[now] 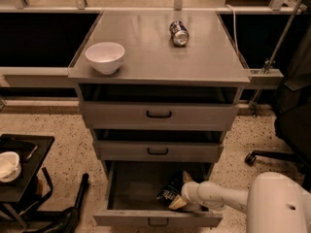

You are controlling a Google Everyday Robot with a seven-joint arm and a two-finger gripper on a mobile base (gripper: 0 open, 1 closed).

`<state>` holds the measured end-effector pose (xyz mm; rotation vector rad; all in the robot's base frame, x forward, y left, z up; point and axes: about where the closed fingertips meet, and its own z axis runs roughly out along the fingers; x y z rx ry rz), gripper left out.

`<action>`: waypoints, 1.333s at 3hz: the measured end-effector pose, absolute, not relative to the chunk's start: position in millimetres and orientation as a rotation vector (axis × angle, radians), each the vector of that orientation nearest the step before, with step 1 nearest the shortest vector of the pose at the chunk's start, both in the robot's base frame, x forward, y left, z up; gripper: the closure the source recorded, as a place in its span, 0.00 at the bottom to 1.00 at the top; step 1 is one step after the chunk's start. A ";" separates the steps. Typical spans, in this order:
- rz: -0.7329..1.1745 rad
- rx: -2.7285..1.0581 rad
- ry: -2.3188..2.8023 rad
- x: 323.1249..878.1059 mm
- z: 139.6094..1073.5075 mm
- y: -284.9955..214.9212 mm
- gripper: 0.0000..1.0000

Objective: Pick blue chip bag from bottom drawer and place on counter

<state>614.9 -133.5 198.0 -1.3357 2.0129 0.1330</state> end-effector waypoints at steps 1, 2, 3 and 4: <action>0.139 -1.303 2.013 628.4 184.6 -125.5 0.00; 0.123 -1.257 2.026 633.5 171.1 -129.7 0.00; 0.123 -1.257 2.026 633.5 171.1 -129.7 0.00; 0.092 -1.290 2.040 632.6 164.3 -128.4 0.00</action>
Offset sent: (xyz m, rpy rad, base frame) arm 0.0258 -0.0060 -0.0420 0.0350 -0.0330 -0.1087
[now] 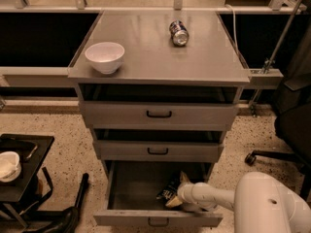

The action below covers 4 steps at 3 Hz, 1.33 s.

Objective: Pick blue chip bag from bottom drawer and place on counter

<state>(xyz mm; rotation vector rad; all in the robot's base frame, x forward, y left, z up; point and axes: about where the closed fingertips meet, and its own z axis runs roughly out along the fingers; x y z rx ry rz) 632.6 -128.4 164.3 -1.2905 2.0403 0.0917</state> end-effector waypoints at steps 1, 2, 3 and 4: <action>0.063 -1.326 2.064 631.8 153.4 -127.4 0.00; 0.061 -1.331 2.064 631.9 152.7 -127.4 0.18; 0.061 -1.331 2.064 631.9 152.7 -127.3 0.42; 0.061 -1.331 2.063 631.9 152.7 -127.3 0.65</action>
Offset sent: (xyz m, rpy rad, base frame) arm -0.0007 0.0009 -0.0092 -0.0359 0.0149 0.0045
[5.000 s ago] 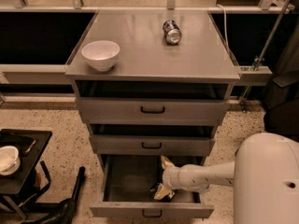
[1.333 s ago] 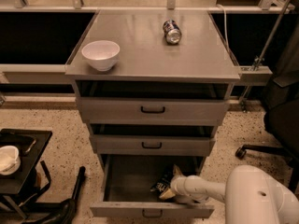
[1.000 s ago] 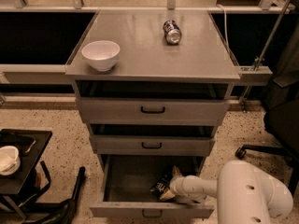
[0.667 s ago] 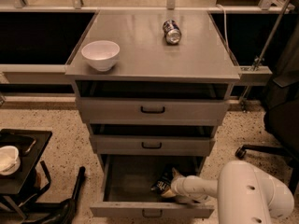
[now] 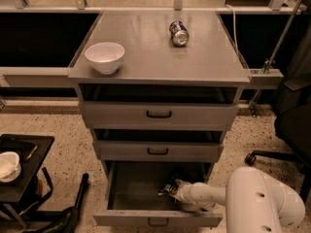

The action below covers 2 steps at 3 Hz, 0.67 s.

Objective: Pick blue chip bag from bottom drawer and place on counter

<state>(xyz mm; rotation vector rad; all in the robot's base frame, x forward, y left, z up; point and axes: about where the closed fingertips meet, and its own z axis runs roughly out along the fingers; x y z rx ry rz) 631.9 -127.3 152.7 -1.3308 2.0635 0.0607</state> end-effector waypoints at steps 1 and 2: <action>0.061 -1.331 2.063 631.9 152.7 -127.3 0.89; 0.068 -1.351 2.041 626.4 156.8 -121.8 1.00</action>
Offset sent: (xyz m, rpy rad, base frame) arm -0.0136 0.0109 0.0122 0.0058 -0.0242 0.0557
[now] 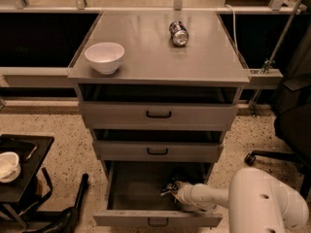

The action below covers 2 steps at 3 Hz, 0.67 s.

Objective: Pick blue chip bag from bottom drawer and place on counter

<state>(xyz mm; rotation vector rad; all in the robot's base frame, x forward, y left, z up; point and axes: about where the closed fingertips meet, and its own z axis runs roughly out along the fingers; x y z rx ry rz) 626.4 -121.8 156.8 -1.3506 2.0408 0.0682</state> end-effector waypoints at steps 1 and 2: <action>0.089 -1.397 1.978 610.9 175.9 -110.7 1.00; 0.085 -1.460 1.877 592.6 216.9 -94.5 1.00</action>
Offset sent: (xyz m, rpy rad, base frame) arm -0.0778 0.0559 0.1186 0.0149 -0.1377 0.2663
